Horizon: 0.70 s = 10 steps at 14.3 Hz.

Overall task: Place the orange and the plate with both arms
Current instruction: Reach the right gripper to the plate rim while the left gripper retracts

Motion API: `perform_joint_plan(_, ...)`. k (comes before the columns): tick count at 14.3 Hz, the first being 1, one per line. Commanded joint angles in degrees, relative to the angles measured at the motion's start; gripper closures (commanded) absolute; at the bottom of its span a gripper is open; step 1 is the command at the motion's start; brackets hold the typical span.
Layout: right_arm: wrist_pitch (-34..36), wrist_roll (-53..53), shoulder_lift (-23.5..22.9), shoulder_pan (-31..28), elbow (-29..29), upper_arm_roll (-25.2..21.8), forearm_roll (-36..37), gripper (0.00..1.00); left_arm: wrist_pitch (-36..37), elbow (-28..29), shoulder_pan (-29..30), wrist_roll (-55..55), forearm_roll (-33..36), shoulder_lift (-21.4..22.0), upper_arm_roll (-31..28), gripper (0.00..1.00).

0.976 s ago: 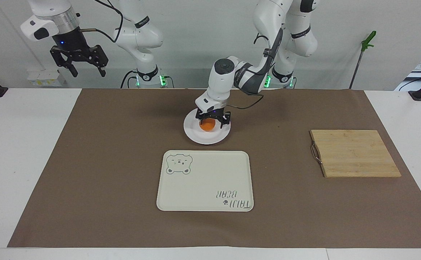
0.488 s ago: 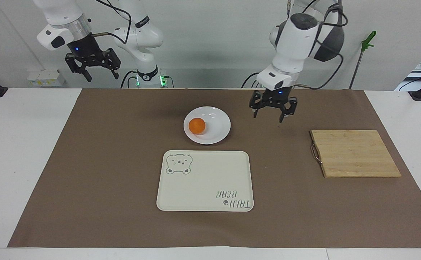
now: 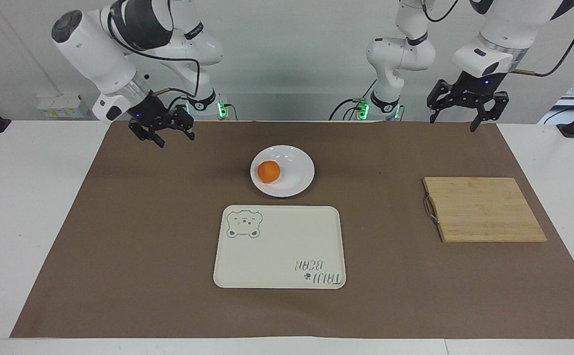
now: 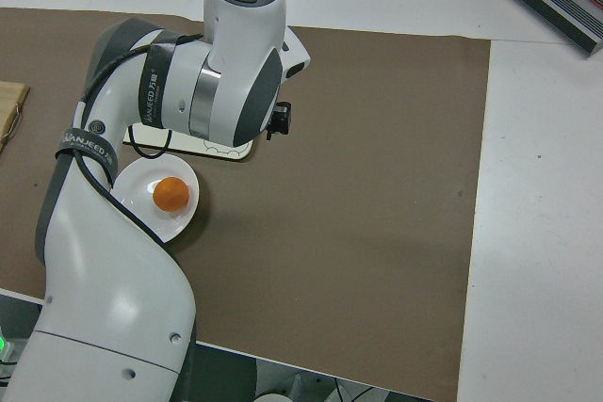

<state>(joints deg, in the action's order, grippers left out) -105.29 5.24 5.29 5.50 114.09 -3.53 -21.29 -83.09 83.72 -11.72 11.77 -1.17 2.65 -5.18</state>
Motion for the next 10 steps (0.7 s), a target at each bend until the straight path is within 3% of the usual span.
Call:
perform_joint_plan(1, -4.29, 8.26, -2.29, 0.13, 5.07, -0.17, -5.85, 0.00, 3.99, -4.52, 2.84, 2.02, 0.91, -2.21, 0.70, 0.00)
perform_joint_plan(6, -13.08, 14.17, -3.00, 2.93, 14.92, -0.17, -16.22, 0.00, 7.06, -6.71, 4.78, 2.46, 0.73, -3.52, 0.35, 0.00)
perform_joint_plan(10, -13.62, 17.25, -3.71, 3.82, 19.23, -0.17, -24.13, 0.00, 8.91, -6.11, 5.04, 2.46, 0.65, -1.78, 0.17, 0.00)
